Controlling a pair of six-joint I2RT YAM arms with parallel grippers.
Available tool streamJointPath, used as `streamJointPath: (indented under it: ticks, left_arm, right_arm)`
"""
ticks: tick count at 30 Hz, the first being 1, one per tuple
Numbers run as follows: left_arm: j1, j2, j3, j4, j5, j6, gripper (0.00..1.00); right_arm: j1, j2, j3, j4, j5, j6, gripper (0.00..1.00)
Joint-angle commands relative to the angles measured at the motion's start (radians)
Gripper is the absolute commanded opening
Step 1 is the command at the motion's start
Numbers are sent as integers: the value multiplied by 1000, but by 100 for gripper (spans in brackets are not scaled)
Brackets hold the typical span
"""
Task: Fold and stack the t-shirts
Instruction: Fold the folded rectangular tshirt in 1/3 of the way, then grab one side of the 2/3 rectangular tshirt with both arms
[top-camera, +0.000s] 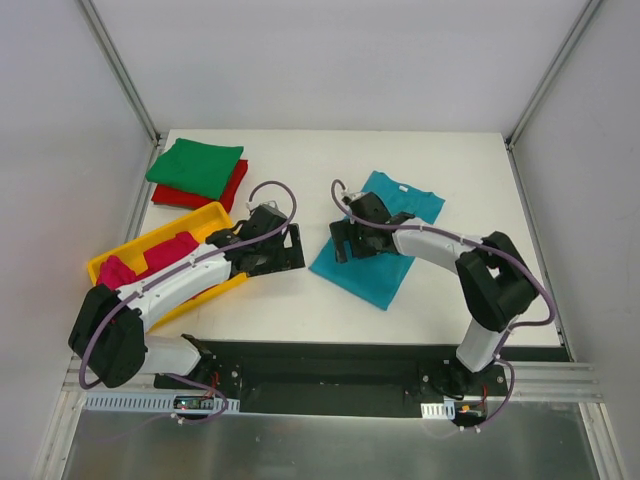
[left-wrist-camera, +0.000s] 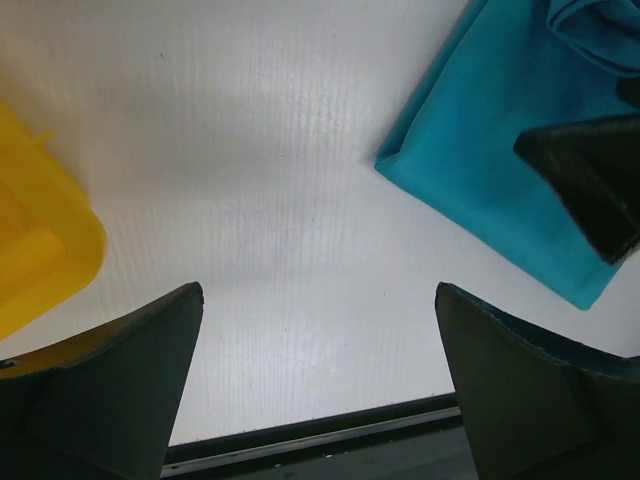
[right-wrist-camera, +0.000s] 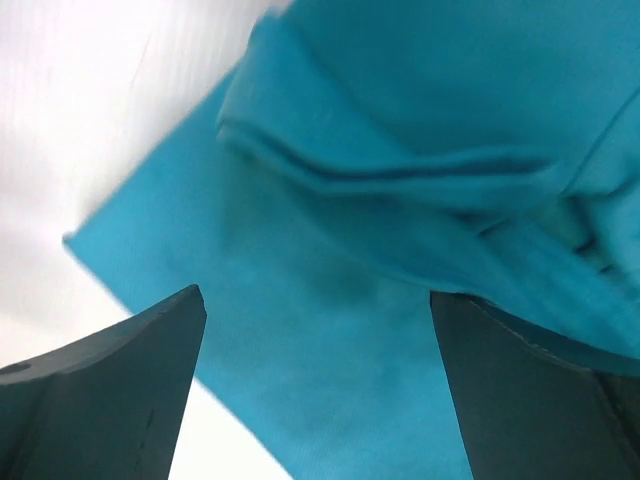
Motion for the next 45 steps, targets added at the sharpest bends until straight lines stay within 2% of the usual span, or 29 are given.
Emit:
streamJointPath:
  ticks: [1, 5, 9, 12, 16, 19, 22, 25, 30, 38, 40, 42, 45]
  left_arm:
    - [8, -28, -16, 10, -10, -27, 99]
    - [8, -16, -13, 10, 2, -28, 99]
    - [8, 6, 2, 12, 2, -33, 99]
    - [8, 55, 27, 24, 22, -37, 99]
    - [8, 150, 82, 50, 74, -42, 90]
    - [8, 234, 116, 61, 89, -51, 80]
    - [8, 302, 137, 70, 122, -65, 76]
    - [8, 356, 154, 91, 154, -79, 73]
    - [8, 414, 170, 119, 188, -96, 65]
    - [8, 465, 200, 131, 172, -110, 58]
    - [8, 492, 213, 134, 183, -110, 53]
    - [7, 511, 222, 133, 206, -111, 45]
    - [7, 526, 222, 133, 198, -116, 37]
  right_arm:
    - [-60, 45, 143, -4, 122, -35, 96]
    - [-88, 61, 212, -79, 190, -92, 96]
    - [-82, 2, 196, -142, 150, -150, 96]
    - [-36, -111, 81, -142, 167, -185, 96]
    - [44, -285, -103, -162, 153, -164, 96]
    - [101, -380, -258, -103, 97, -92, 96]
    - [173, -417, -332, -64, 37, -63, 97]
    - [237, -387, -334, -88, 104, -64, 99]
    - [257, -325, -312, -121, 210, -61, 91]
    - [262, -268, -318, -115, 228, -44, 75]
    - [263, -262, -318, -127, 248, -12, 67]
    - [263, -267, -323, -133, 250, -3, 64]
    - [263, -281, -334, -135, 250, 5, 59]
